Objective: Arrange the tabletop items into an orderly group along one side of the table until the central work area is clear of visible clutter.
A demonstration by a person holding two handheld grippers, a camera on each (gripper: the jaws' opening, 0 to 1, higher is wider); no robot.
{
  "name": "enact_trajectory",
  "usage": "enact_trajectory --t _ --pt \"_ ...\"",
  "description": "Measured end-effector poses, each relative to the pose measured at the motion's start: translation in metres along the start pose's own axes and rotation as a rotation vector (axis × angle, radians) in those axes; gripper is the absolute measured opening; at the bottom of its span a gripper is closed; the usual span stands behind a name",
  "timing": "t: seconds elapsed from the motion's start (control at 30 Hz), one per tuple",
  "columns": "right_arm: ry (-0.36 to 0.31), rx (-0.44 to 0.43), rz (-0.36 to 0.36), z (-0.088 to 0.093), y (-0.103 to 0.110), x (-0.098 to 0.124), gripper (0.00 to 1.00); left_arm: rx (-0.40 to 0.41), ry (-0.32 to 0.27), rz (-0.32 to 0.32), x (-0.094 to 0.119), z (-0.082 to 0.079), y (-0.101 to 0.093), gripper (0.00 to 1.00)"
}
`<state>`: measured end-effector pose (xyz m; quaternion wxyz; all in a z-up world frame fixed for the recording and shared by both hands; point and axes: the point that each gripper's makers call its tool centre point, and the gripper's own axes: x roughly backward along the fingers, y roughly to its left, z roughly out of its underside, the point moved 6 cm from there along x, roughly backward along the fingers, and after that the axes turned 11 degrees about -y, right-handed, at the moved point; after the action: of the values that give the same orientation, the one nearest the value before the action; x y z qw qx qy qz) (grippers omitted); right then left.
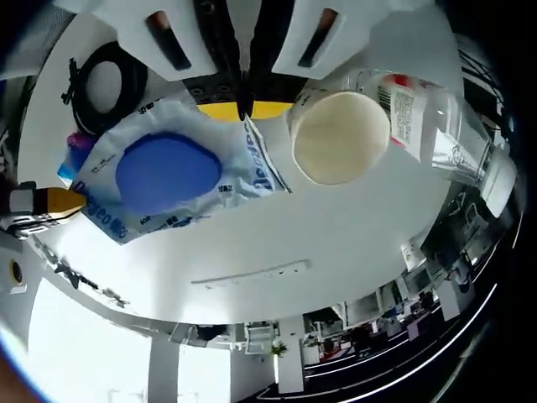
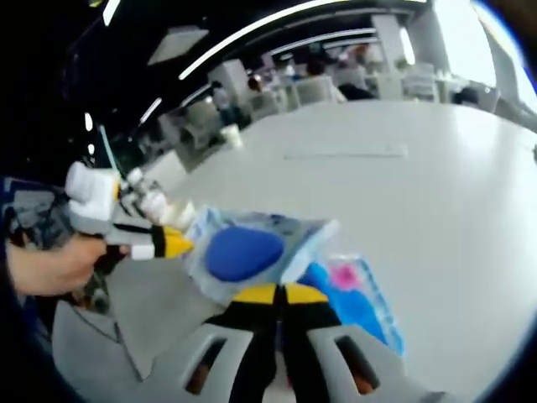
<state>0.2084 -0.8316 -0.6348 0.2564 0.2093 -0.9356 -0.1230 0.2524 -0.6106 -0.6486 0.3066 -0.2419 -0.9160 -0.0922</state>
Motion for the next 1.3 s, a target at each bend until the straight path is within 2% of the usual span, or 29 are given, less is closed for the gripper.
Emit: enact_trajectory --t 0.13,0.23,0.47,0.63,1.07,1.3 --pt "-0.019 0.003 -0.014 0.001 0.007 0.011 0.00 -0.003 -0.023 0.007 0.012 0.003 0.000 0.01" --pt "-0.014 0.005 -0.028 0.007 0.014 0.014 0.00 -0.007 -0.015 0.013 0.014 0.011 0.001 0.01" --pt "-0.020 -0.002 -0.036 0.012 0.024 0.022 0.00 0.003 -0.017 0.005 0.026 0.018 -0.001 0.01" --pt "-0.005 -0.015 -0.044 0.024 0.029 0.028 0.00 -0.013 -0.008 0.018 0.031 0.027 -0.002 0.01" --pt "-0.001 -0.022 -0.061 0.031 0.043 0.034 0.00 0.008 -0.003 0.002 0.050 0.040 -0.002 0.00" --pt "0.013 -0.034 -0.069 0.041 0.054 0.037 0.00 0.025 0.006 -0.002 0.061 0.052 0.000 0.00"
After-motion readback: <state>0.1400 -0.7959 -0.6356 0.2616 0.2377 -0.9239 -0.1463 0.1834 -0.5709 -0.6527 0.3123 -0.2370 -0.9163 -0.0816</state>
